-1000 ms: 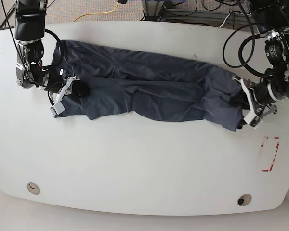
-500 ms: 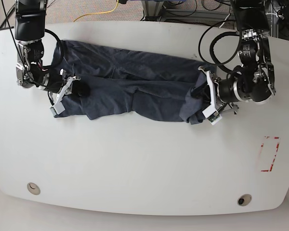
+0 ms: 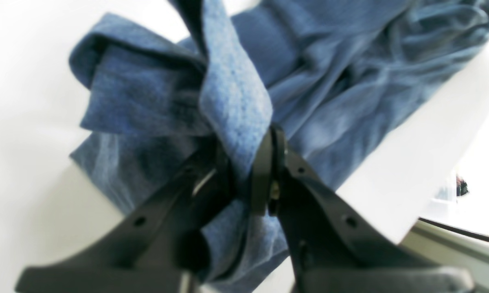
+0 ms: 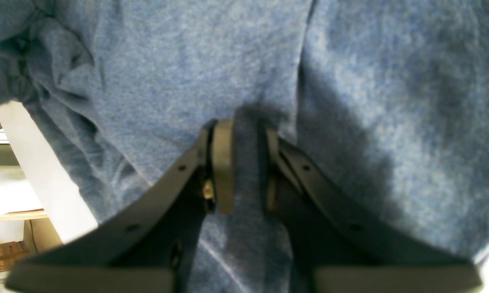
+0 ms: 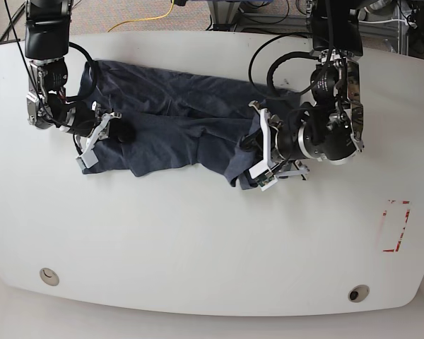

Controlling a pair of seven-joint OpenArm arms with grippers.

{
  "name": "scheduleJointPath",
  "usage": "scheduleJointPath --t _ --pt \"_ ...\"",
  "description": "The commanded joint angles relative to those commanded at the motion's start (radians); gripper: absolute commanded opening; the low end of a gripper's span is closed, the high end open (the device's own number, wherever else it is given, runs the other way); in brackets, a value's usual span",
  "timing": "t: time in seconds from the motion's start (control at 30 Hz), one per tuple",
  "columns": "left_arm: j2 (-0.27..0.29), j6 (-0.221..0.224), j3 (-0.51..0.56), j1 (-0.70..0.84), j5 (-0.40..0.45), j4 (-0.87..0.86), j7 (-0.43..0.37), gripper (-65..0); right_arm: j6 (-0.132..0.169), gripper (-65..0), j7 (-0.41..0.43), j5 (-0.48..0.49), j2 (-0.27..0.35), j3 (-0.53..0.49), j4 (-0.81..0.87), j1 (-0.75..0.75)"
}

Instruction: Layout the t-shirt on the table in an organized manner, then fold the t-shirt properly

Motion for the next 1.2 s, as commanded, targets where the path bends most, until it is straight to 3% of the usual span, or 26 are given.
scheduleJointPath --t 0.23,0.43,0.57,0.77,0.87,0.97,1.1,1.2 --pt "0.023 0.0 0.04 0.0 0.0 0.0 0.0 -59.9 0.0 -55.5 0.0 0.0 0.0 0.0 0.0 0.0" --pt "0.023 0.0 0.052 0.0 0.0 0.002 0.0 -38.3 0.0 -55.5 0.0 0.002 0.0 0.0 0.002 0.0" --pt "0.038 0.0 0.054 0.0 -0.014 0.006 0.0 -30.6 0.0 -55.5 0.0 0.002 0.0 0.0 0.002 0.0" --pt "0.061 0.0 0.054 -0.002 -0.11 0.006 0.0 -30.4 0.0 -55.5 0.0 0.002 0.0 0.0 0.002 0.0" --pt "0.063 0.0 0.049 -0.011 -0.109 0.006 0.0 -30.4 0.0 -55.5 0.0 0.002 0.0 -0.002 0.002 0.0" --pt "0.057 0.0 0.021 -0.021 -0.063 0.006 0.0 -30.6 0.0 -55.5 0.0 0.002 0.0 -0.002 0.002 0.0" --pt "-0.005 0.0 -0.06 -0.021 0.055 0.002 0.0 -30.6 0.0 -55.5 0.0 0.002 0.0 -0.002 0.003 0.002" --pt "-0.06 0.0 -0.075 -0.014 0.157 0.002 -0.067 -31.1 0.0 -55.5 0.0 0.003 0.0 -0.002 0.003 0.003"
